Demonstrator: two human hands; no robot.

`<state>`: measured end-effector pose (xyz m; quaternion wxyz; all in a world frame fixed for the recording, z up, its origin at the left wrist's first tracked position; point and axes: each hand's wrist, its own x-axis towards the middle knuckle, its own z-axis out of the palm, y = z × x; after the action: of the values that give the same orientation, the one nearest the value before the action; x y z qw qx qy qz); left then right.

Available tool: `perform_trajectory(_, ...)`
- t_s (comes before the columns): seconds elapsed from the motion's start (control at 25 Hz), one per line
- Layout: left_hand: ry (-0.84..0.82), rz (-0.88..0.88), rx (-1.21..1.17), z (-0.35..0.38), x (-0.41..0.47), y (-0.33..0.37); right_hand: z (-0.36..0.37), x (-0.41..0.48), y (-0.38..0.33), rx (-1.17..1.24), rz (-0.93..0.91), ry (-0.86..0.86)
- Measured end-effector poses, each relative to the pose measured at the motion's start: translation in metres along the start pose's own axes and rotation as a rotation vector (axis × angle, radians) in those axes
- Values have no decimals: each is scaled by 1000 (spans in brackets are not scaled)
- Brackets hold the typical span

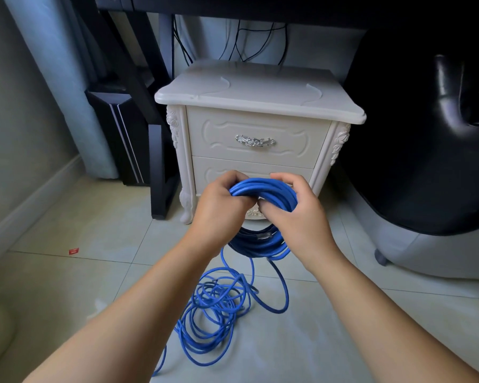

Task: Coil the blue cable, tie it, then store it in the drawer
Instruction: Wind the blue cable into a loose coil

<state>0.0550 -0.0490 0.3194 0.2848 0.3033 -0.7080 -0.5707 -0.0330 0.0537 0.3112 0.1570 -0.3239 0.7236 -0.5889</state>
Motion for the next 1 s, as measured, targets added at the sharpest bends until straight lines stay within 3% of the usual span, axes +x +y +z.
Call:
perform_trajectory(0.28,109,-221,-361,-8,11,0,-11,5,1,178,39,-209)
perform_trajectory(0.52,113,-381,-587,-9,11,-4,-4,2,1,339,110,-198)
perform_trajectory(1.0,202,-365,-570,-8,8,0,3,-1,-1,426,129,-143)
